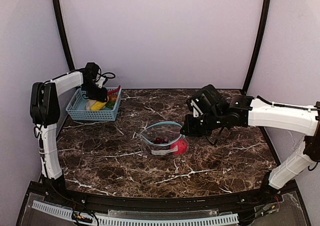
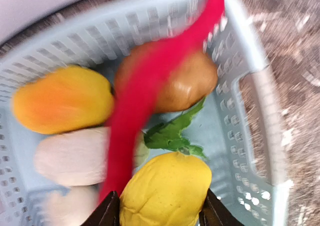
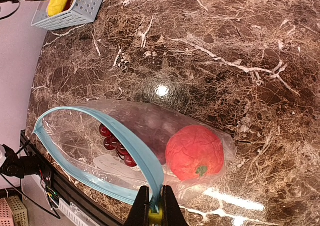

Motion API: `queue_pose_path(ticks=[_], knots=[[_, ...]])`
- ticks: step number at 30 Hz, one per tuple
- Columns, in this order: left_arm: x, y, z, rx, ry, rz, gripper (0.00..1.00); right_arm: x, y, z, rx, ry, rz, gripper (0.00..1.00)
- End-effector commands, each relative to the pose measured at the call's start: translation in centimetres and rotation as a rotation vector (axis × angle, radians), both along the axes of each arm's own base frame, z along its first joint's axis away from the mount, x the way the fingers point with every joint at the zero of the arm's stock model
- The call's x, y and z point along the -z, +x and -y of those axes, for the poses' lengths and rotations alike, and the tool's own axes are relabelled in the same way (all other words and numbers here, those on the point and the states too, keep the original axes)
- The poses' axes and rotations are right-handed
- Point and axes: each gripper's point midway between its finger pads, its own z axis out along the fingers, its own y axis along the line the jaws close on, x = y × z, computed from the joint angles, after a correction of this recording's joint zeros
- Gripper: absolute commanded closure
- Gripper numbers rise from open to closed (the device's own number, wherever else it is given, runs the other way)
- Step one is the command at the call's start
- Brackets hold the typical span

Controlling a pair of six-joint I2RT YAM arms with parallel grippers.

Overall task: Place the food in the zip-top bag and seal the zipper
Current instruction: Pick up the fake fruit from the bin, then place the fake fruit in the zipper food storage bag.

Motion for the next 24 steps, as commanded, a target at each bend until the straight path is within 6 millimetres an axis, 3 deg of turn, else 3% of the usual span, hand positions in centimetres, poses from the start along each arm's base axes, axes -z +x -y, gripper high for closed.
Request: queue_pose_path(ticks=[1, 8, 12, 13, 14, 15, 16, 17, 18, 19, 20, 24], knots=[[-9.4, 0.8, 0.2, -0.046, -0.079, 0.236, 0.67, -0.9, 0.3, 0.2, 0.017, 0.016, 0.025, 0.98], [-13.3, -0.4, 1.0, -0.042, -0.152, 0.312, 0.66, -1.1, 0.3, 0.2, 0.011, 0.020, 0.029, 0.98], [-16.1, -2.1, 2.4, 0.016, -0.238, 0.372, 0.66, -1.1, 0.2, 0.1, 0.005, 0.018, 0.029, 0.98], [-18.0, -2.8, 3.2, 0.054, -0.282, 0.413, 0.66, -1.1, 0.2, 0.0, 0.001, 0.019, 0.030, 0.98], [-17.6, -3.5, 3.5, 0.059, -0.309, 0.401, 0.66, -1.1, 0.3, 0.0, -0.002, 0.018, 0.030, 0.98], [-19.7, -4.5, 4.2, 0.085, -0.363, 0.440, 0.66, -1.2, 0.3, -0.1, -0.008, 0.018, 0.032, 0.98], [-18.9, -5.5, 4.6, 0.094, -0.389, 0.418, 0.66, -1.2, 0.3, -0.3, -0.015, 0.019, 0.034, 0.98], [-20.8, -6.8, 5.4, 0.133, -0.441, 0.456, 0.66, -1.3, 0.3, -0.4, -0.024, 0.020, 0.036, 0.98], [-19.9, -8.0, 6.3, 0.160, -0.477, 0.425, 0.66, -1.5, 0.3, -0.6, -0.033, 0.020, 0.039, 0.98], [-21.7, -9.4, 6.6, 0.187, -0.493, 0.472, 0.66, -1.7, 0.3, -0.8, -0.044, 0.023, 0.043, 0.98], [-20.5, -10.7, 7.7, 0.219, -0.506, 0.440, 0.66, -1.8, 0.4, -1.0, -0.052, 0.024, 0.045, 0.98], [-21.4, -16.8, 11.7, 0.373, -0.550, 0.452, 0.67, -2.2, 0.6, -1.7, -0.079, 0.024, 0.059, 0.98]])
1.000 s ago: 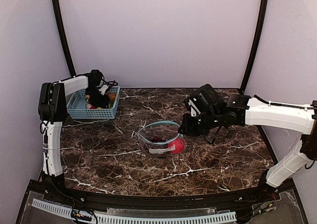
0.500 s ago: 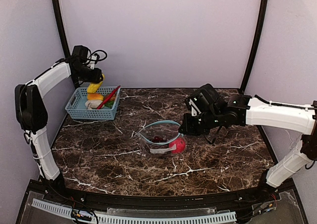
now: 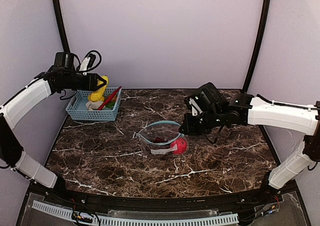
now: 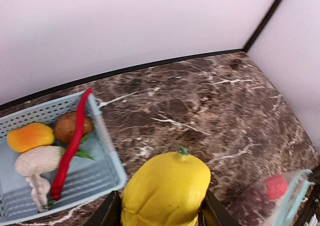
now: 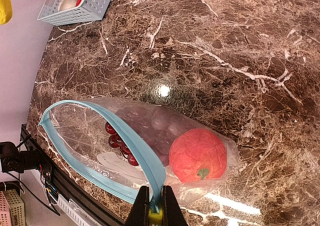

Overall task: Place the food in the zip-top bag and seal the zipper
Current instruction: Place the fake fruit in the zipper food storage bag.

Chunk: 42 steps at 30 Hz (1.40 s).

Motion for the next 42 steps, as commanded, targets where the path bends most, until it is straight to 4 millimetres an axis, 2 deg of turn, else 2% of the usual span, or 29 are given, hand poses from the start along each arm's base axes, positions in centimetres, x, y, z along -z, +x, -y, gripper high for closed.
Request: queue_pose_path(ticks=[1, 2, 3, 4, 5, 6, 9, 10, 11, 16, 20, 21, 24, 29, 42], knots=[[-2.9, -6.7, 5.4, 0.221, -0.092, 0.085, 0.66, -1.7, 0.7, -1.4, -0.043, 0.025, 0.046, 0.98], [-3.8, -8.7, 6.7, 0.274, -0.124, 0.102, 0.66, -1.6, 0.8, -1.5, -0.048, 0.022, 0.048, 0.98], [-3.5, -9.5, 7.4, 0.296, -0.143, 0.105, 0.66, -1.6, 0.9, -1.6, -0.052, 0.018, 0.049, 0.98], [-4.4, -11.4, 8.6, 0.345, -0.183, 0.118, 0.67, -1.5, 1.0, -1.7, -0.055, 0.015, 0.050, 0.98], [-4.2, -12.1, 9.3, 0.368, -0.207, 0.131, 0.67, -1.6, 1.1, -1.8, -0.056, 0.015, 0.053, 0.98], [-5.1, -13.8, 10.4, 0.413, -0.248, 0.144, 0.67, -1.6, 1.2, -2.0, -0.057, 0.015, 0.054, 0.98], [-5.7, -16.5, 12.8, 0.499, -0.324, 0.187, 0.66, -1.6, 0.9, -2.5, -0.081, 0.027, 0.040, 0.98], [-6.2, -16.7, 13.1, 0.504, -0.339, 0.206, 0.66, -1.7, 0.9, -2.6, -0.083, 0.030, 0.038, 0.98], [-5.9, -17.5, 13.9, 0.530, -0.341, 0.198, 0.66, -1.7, 0.9, -2.7, -0.086, 0.031, 0.037, 0.98], [-6.0, -18.7, 16.5, 0.599, -0.330, 0.251, 0.66, -2.1, 0.8, -2.9, -0.093, 0.045, 0.033, 0.98], [-5.8, -20.3, 19.5, 0.688, -0.355, 0.264, 0.66, -2.2, 0.8, -2.9, -0.089, 0.051, 0.033, 0.98], [-5.2, -20.7, 20.5, 0.714, -0.353, 0.250, 0.67, -2.2, 0.8, -2.9, -0.086, 0.052, 0.032, 0.98], [-4.4, -21.1, 22.5, 0.757, -0.360, 0.241, 0.67, -2.3, 0.8, -2.9, -0.083, 0.057, 0.030, 0.98], [-1.5, -20.8, 24.8, 0.803, -0.299, 0.198, 0.68, -2.6, 0.8, -2.9, -0.081, 0.062, 0.036, 0.98], [4.6, -19.2, 26.1, 0.828, -0.095, 0.084, 0.69, -2.6, 0.7, -2.7, -0.083, 0.060, 0.035, 0.98]])
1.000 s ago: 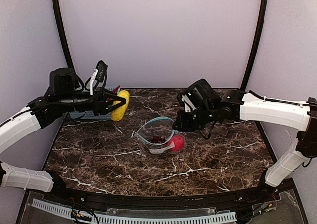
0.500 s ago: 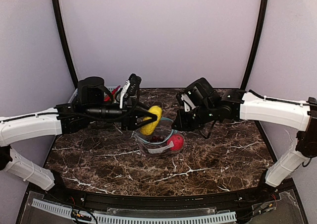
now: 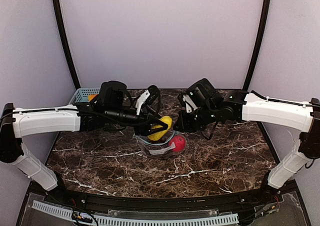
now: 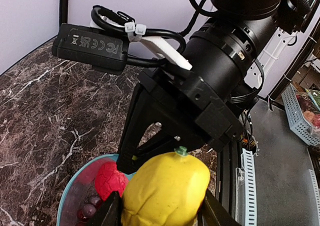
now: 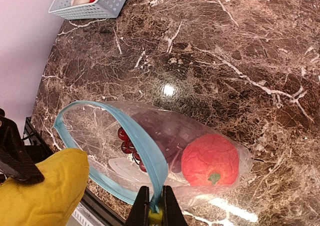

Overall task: Place the food in the zip-top bag and seal the zipper
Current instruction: Place the fake fruit in the zipper food storage bag.

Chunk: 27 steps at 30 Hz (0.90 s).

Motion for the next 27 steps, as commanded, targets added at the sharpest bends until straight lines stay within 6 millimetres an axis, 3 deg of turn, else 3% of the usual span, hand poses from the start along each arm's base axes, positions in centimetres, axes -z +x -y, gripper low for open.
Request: queue_pose_path(ticks=[1, 19, 27], knots=[[1.5, -0.1, 0.0, 0.031, 0.107, 0.010, 0.69, -1.7, 0.1, -0.4, -0.005, 0.046, 0.022, 0.98], [7.3, 1.8, -2.0, 0.019, 0.438, 0.049, 0.69, -2.2, 0.0, 0.1, 0.002, 0.053, 0.034, 0.98], [8.0, 2.1, -2.5, 0.025, 0.510, 0.041, 0.64, -1.9, -0.1, 0.2, 0.001, 0.049, 0.030, 0.98]])
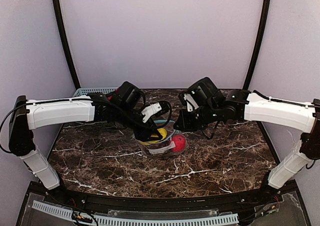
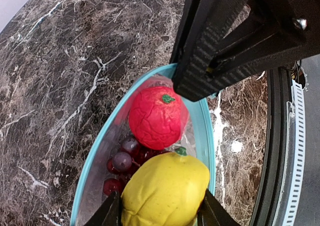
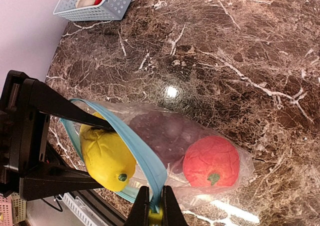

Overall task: Place the food in the zip-top bag and seal the zipper
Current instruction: Place the fake fruit in the zipper food storage bag.

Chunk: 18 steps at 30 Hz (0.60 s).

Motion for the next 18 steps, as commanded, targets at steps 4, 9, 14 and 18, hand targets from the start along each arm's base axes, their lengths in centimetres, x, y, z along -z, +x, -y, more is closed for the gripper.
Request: queue_pose_path(ticks=[4, 9, 14, 18], knots=[[0.6, -0.3, -0.6, 0.017, 0.064, -0.028, 0.56, -1.2, 0.0, 0.0, -0.003, 0.035, 0.020, 0.98], [0.1, -0.3, -0.3, 0.016, 0.039, -0.031, 0.43, -1.1, -0.1, 0.0, -0.002, 0.034, 0.018, 0.98], [-0.7, -0.5, 0.2, 0.017, 0.001, -0.046, 0.29, -1.1, -0.1, 0.0, -0.003, 0.033, 0.017, 0.98], [-1.7, -0.8, 0.4, 0.013, -0.038, -0.059, 0.26, -1.0, -0.1, 0.1, -0.001, 0.031, 0.018, 0.98]])
